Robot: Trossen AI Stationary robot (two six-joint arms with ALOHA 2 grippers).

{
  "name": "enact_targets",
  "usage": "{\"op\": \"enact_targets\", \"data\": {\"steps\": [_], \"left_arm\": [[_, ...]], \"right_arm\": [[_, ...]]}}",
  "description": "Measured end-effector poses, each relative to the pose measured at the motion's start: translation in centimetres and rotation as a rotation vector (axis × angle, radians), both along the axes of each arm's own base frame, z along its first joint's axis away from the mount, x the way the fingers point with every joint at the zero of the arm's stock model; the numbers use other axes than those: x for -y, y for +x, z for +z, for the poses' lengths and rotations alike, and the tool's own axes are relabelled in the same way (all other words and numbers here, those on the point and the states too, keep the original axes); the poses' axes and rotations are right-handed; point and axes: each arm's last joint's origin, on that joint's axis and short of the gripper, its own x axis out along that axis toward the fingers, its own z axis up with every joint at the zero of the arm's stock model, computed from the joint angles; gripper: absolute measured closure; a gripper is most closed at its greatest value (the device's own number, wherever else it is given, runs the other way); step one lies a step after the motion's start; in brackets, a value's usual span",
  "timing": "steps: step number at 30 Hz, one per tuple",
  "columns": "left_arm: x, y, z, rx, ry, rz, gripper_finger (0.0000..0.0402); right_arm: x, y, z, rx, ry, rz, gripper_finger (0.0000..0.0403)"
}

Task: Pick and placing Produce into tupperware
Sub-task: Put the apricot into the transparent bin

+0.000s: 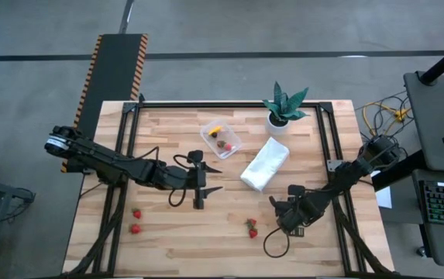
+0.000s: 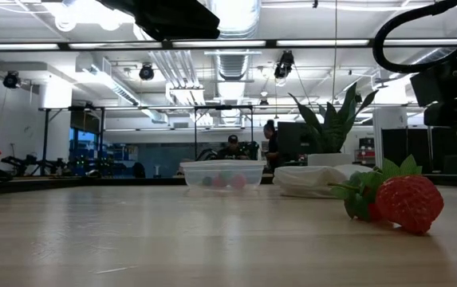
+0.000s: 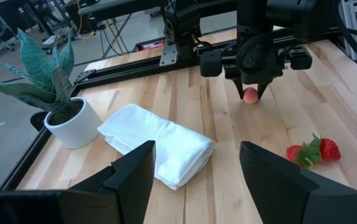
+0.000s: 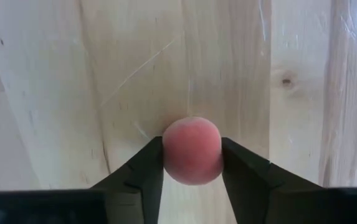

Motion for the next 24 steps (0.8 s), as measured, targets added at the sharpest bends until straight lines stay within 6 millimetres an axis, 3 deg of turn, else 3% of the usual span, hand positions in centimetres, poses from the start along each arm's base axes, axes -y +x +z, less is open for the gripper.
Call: {"op": "enact_targets", "data": {"steps": [7, 13, 18, 24], "left_arm": [[0.0, 0.0, 0.0, 0.0, 0.0, 0.0, 0.0182], [0.0, -0.1, -0.2, -0.005, 0.002, 0.0, 0.0182], [0.0, -0.1, -0.5, -0.013, 0.004, 0.0, 0.0182], [0.0, -0.1, -0.5, -0.013, 0.007, -0.001, 0.0182]], "right_arm": [[0.0, 0.0, 0.2, 0.006, 0.01, -0.004, 0.027], [0.2, -0.3, 1.8, 0.07, 0.042, -0.018, 0.027], [0.6, -0.4, 3.9, 0.213, 0.045, -0.041, 0.027], [1.2, 0.2, 6.9, 0.506, 0.033, -0.032, 0.0271]]}}
